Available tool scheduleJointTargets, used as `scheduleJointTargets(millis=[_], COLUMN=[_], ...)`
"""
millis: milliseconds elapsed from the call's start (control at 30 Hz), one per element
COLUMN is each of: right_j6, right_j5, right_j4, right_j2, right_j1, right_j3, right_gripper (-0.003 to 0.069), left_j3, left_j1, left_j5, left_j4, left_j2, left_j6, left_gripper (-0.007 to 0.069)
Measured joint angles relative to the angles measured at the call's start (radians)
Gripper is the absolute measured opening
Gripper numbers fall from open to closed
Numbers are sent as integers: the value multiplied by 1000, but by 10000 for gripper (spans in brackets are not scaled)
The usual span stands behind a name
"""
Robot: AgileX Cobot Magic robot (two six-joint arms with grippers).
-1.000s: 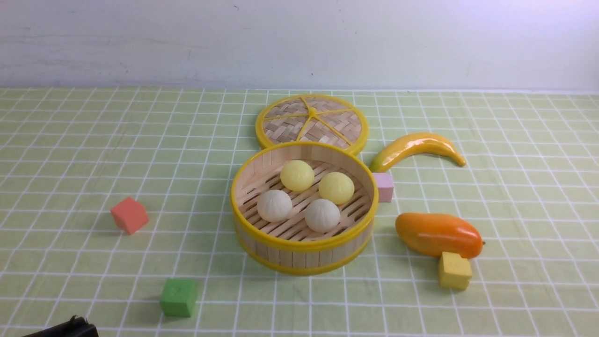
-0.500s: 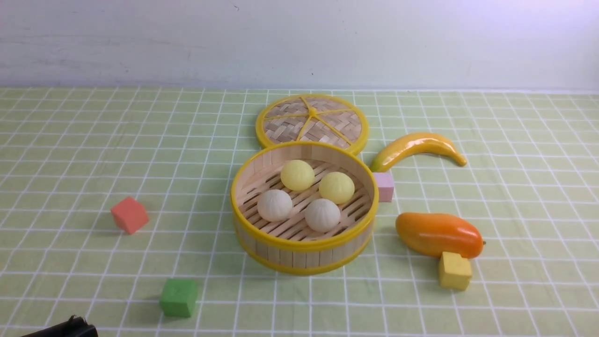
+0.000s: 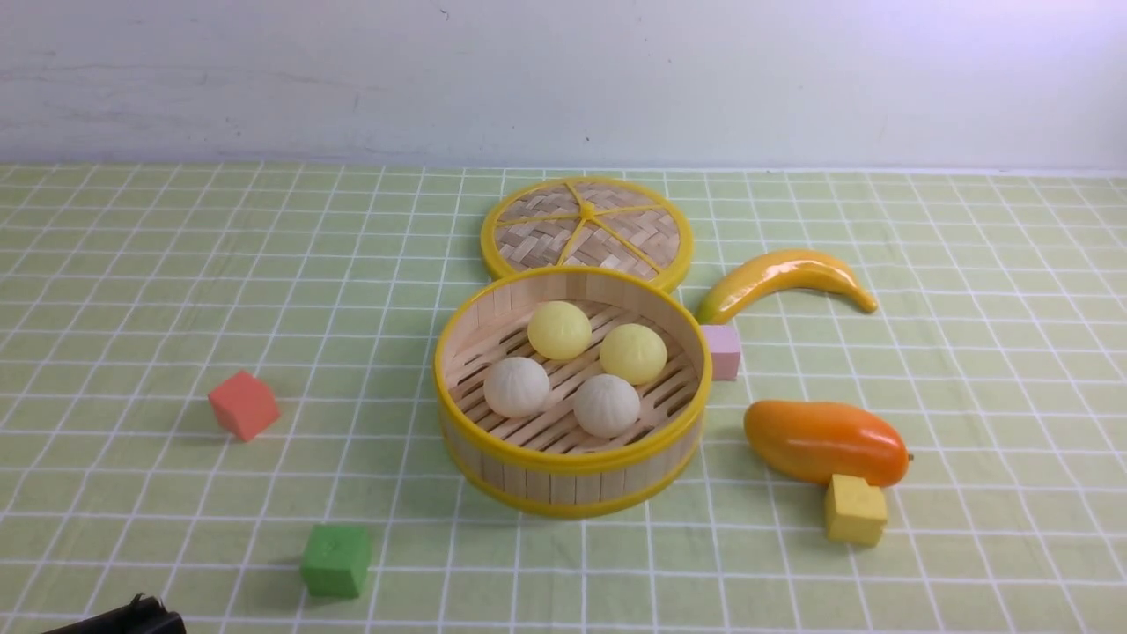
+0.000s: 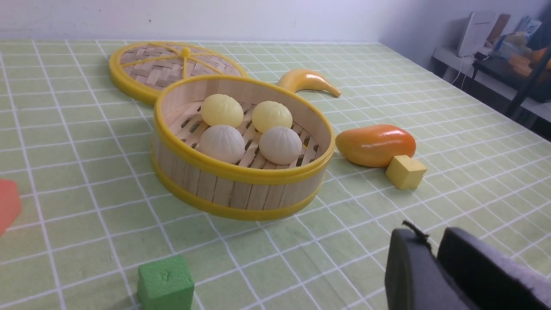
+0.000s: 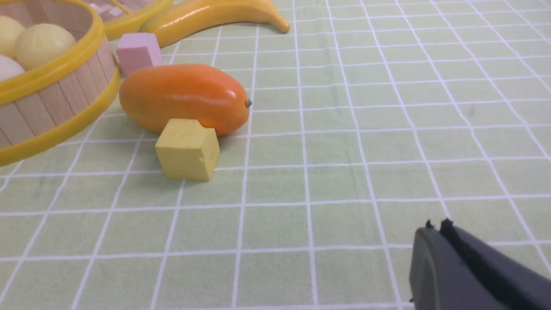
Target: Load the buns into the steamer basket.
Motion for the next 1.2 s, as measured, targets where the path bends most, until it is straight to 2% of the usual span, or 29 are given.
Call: scheduleJointTargets(millis=[333, 433, 500, 567, 633, 667, 733, 833, 967, 1200], right_j6=[1, 1, 1, 1, 1, 1, 1, 1, 1, 1], right_j5=[0, 0, 0, 0, 0, 0, 0, 1, 1, 1], right_j4=[0, 0, 0, 0, 0, 0, 0, 0, 0, 0], right_j2=[0, 0, 0, 0, 0, 0, 0, -1, -1, -1], right_j1=[0, 0, 0, 0, 0, 0, 0, 0, 0, 0], right_j3=[0, 0, 0, 0, 0, 0, 0, 0, 0, 0], right_gripper=[-1, 1, 3, 3, 6, 8, 10, 13, 16, 23], left_j3=[1, 31, 57, 115, 139, 181, 241, 270, 280, 280], left_j1=[0, 15, 55, 202, 265, 362, 455, 507, 512, 512], left_j5=[-3, -96, -146, -227, -233, -234, -217, -112, 92, 101], left_j4=[17, 72, 89, 101, 99, 90, 82, 83, 90, 89], left_j2=[0, -2, -10, -60, -87, -128, -180, -198, -198, -198], left_j6=[0, -1, -1, -7, -17, -38, -74, -117, -144, -181], left_gripper=[97, 99, 99, 74, 55, 16, -13, -13, -13, -13])
